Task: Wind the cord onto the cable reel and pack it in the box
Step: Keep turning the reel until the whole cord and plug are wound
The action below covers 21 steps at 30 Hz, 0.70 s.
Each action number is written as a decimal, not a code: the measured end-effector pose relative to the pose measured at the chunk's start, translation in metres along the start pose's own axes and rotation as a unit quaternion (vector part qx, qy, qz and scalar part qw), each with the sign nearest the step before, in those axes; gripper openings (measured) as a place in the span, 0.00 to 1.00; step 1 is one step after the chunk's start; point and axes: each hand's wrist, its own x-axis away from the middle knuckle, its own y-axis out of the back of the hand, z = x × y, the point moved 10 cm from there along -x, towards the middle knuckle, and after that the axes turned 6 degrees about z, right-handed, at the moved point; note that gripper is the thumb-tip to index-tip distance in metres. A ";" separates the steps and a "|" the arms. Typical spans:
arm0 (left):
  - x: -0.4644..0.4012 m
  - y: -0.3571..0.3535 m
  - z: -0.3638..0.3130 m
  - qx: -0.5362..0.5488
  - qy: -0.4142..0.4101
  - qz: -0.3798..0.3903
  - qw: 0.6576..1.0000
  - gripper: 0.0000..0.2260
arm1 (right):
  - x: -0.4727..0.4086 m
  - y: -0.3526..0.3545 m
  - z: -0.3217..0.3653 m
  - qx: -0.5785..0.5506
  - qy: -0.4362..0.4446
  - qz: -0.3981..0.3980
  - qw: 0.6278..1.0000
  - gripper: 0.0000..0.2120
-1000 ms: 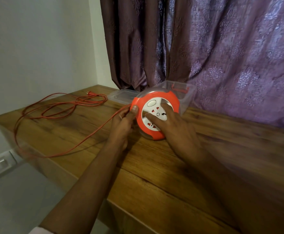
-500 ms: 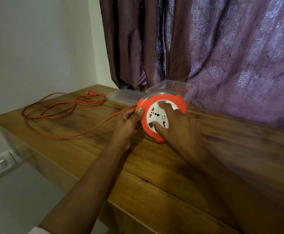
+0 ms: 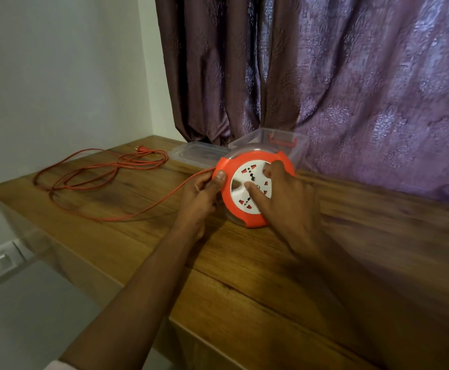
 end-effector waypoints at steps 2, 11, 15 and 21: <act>-0.002 0.009 -0.001 -0.001 0.002 -0.029 1.000 0.11 | 0.002 -0.001 0.015 0.049 0.074 0.009 0.996 0.18; -0.002 0.016 0.000 0.038 0.001 -0.037 0.999 0.09 | 0.010 -0.028 0.033 0.109 0.175 0.119 0.971 0.29; -0.003 0.016 0.003 0.033 0.008 -0.038 0.999 0.09 | 0.009 -0.026 0.029 0.114 0.163 0.114 0.973 0.30; -0.004 0.012 0.003 0.026 -0.001 -0.027 0.999 0.10 | 0.007 -0.012 0.022 0.096 0.111 0.054 0.988 0.28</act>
